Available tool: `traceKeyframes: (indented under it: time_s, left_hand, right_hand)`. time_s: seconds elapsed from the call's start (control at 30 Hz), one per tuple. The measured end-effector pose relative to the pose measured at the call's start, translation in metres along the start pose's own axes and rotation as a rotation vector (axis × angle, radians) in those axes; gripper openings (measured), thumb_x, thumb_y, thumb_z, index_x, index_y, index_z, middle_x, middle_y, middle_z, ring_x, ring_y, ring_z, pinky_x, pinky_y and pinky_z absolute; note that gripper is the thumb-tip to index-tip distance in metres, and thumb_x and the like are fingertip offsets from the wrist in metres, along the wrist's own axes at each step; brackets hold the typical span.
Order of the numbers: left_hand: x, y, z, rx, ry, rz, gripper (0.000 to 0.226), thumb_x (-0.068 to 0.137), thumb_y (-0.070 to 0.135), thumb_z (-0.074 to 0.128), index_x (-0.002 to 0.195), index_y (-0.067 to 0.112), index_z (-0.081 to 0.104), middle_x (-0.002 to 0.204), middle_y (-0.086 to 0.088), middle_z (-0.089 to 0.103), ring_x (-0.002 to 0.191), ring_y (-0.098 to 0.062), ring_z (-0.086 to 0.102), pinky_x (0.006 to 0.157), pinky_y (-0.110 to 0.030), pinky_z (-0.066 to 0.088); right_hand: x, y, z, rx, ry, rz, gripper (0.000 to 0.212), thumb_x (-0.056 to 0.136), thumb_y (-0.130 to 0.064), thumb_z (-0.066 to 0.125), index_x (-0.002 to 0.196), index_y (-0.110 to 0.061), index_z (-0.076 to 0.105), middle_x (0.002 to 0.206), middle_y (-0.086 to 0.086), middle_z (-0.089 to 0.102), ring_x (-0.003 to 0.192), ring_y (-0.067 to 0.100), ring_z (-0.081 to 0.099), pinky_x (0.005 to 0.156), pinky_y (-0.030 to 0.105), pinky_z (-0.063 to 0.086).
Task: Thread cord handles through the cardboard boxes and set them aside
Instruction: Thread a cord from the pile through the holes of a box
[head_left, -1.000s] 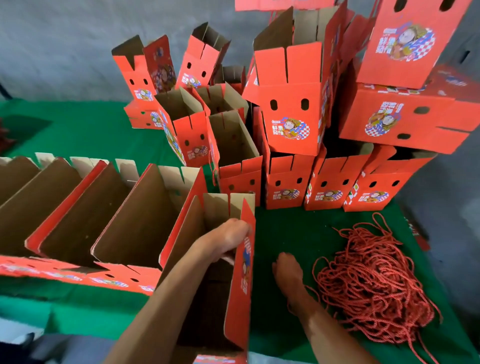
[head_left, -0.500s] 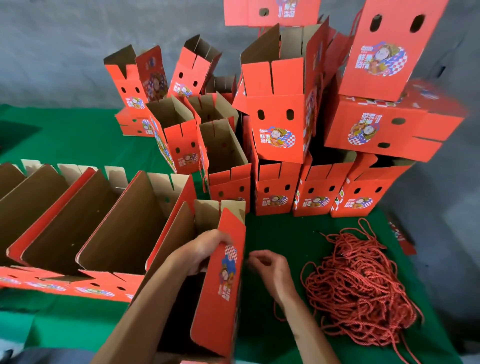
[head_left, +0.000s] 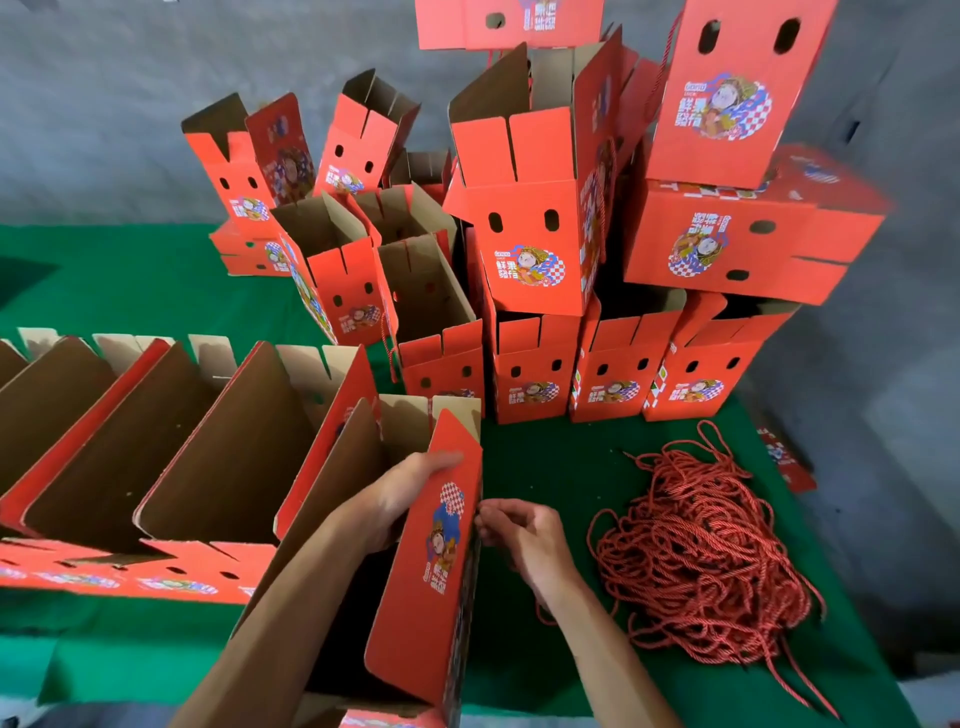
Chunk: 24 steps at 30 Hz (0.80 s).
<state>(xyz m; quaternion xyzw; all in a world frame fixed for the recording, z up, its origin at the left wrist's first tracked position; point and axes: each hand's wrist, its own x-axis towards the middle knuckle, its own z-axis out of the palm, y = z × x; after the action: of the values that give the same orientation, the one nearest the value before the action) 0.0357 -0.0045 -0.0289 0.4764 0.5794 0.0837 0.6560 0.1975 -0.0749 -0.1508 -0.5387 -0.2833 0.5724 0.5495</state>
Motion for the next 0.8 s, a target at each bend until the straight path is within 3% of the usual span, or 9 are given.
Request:
traceKeyframes:
  time_s: [0.13, 0.23, 0.3, 0.37, 0.5, 0.6, 0.67, 0.73, 0.8]
  left_hand:
    - [0.006, -0.004, 0.001, -0.136, -0.001, -0.013, 0.092, 0.09, 0.086, 0.018, 0.118, 0.013, 0.068, 0.115, -0.014, 0.075, 0.109, -0.03, 0.071, 0.082, -0.041, 0.06]
    - [0.002, -0.012, 0.015, -0.005, 0.092, 0.027, 0.062, 0.102, 0.067, 0.032, 0.102, 0.017, 0.068, 0.108, -0.012, 0.074, 0.099, -0.025, 0.071, 0.064, -0.035, 0.057]
    - [0.006, -0.022, 0.025, 0.206, 0.164, 0.147, 0.028, 0.104, 0.039, 0.055, 0.106, 0.014, 0.067, 0.11, -0.014, 0.072, 0.097, -0.025, 0.072, 0.073, -0.041, 0.062]
    - [0.01, -0.031, 0.034, 0.282, 0.203, 0.235, 0.022, 0.101, 0.023, 0.063, 0.113, 0.004, 0.066, 0.11, -0.018, 0.072, 0.1, -0.032, 0.072, 0.09, -0.051, 0.06]
    - [0.02, -0.037, 0.036, 0.165, 0.264, 0.17, 0.017, 0.104, 0.016, 0.054, 0.09, 0.011, 0.063, 0.119, -0.022, 0.068, 0.116, -0.043, 0.064, 0.102, -0.055, 0.051]
    - [0.022, -0.04, 0.034, 0.231, 0.255, 0.136, 0.018, 0.103, 0.02, 0.059, 0.11, 0.004, 0.066, 0.113, -0.02, 0.069, 0.105, -0.035, 0.069, 0.097, -0.053, 0.055]
    - [0.025, -0.041, 0.032, 0.243, 0.293, 0.127, 0.027, 0.104, 0.02, 0.056, 0.119, -0.001, 0.065, 0.111, -0.019, 0.069, 0.103, -0.034, 0.069, 0.095, -0.046, 0.057]
    - [0.032, -0.041, 0.032, 0.25, 0.33, 0.087, 0.031, 0.107, 0.017, 0.049, 0.122, -0.006, 0.064, 0.107, -0.019, 0.068, 0.096, -0.033, 0.068, 0.073, -0.022, 0.058]
    - [0.028, -0.036, 0.033, 0.202, 0.3, -0.009, 0.029, 0.108, 0.021, 0.049, 0.122, 0.0, 0.063, 0.103, -0.014, 0.066, 0.08, -0.021, 0.065, 0.042, -0.014, 0.048]
  right_hand:
    - [0.0, 0.006, -0.001, -0.201, 0.014, -0.137, 0.019, 0.09, -0.033, 0.079, 0.083, -0.016, 0.082, 0.083, 0.003, 0.078, 0.078, 0.016, 0.073, 0.07, 0.028, 0.056]
    - [-0.001, 0.011, -0.002, -0.224, 0.003, -0.171, 0.027, 0.086, -0.05, 0.079, 0.09, -0.023, 0.082, 0.093, 0.001, 0.078, 0.09, 0.018, 0.074, 0.079, 0.026, 0.058]
    - [0.0, 0.014, -0.001, -0.228, 0.039, -0.163, 0.027, 0.084, -0.052, 0.08, 0.091, -0.026, 0.082, 0.096, 0.001, 0.077, 0.092, 0.018, 0.073, 0.082, 0.032, 0.059]
    - [0.002, 0.017, 0.0, -0.232, 0.079, -0.14, 0.021, 0.083, -0.048, 0.081, 0.088, -0.027, 0.083, 0.094, 0.0, 0.076, 0.09, 0.02, 0.072, 0.081, 0.04, 0.058]
    - [0.0, 0.017, -0.008, -0.266, 0.197, -0.2, 0.015, 0.091, -0.038, 0.077, 0.086, -0.025, 0.081, 0.083, -0.001, 0.073, 0.074, 0.016, 0.067, 0.066, 0.035, 0.05]
    - [-0.007, 0.029, -0.025, -0.29, 0.418, -0.196, 0.031, 0.104, -0.027, 0.06, 0.08, -0.009, 0.07, 0.066, 0.007, 0.064, 0.06, 0.017, 0.06, 0.058, 0.036, 0.047]
    - [-0.014, 0.042, -0.037, -0.366, 0.447, -0.111, 0.038, 0.103, -0.019, 0.055, 0.072, -0.002, 0.066, 0.056, 0.009, 0.059, 0.05, 0.017, 0.056, 0.052, 0.036, 0.045]
    - [-0.019, 0.057, -0.049, -0.612, 0.375, -0.039, 0.04, 0.1, -0.019, 0.055, 0.065, 0.0, 0.063, 0.058, 0.016, 0.062, 0.052, 0.026, 0.059, 0.056, 0.042, 0.046]
    - [-0.022, 0.07, -0.055, -0.992, 0.287, 0.023, 0.032, 0.097, -0.028, 0.06, 0.073, -0.006, 0.063, 0.074, 0.016, 0.068, 0.072, 0.033, 0.066, 0.066, 0.04, 0.047]
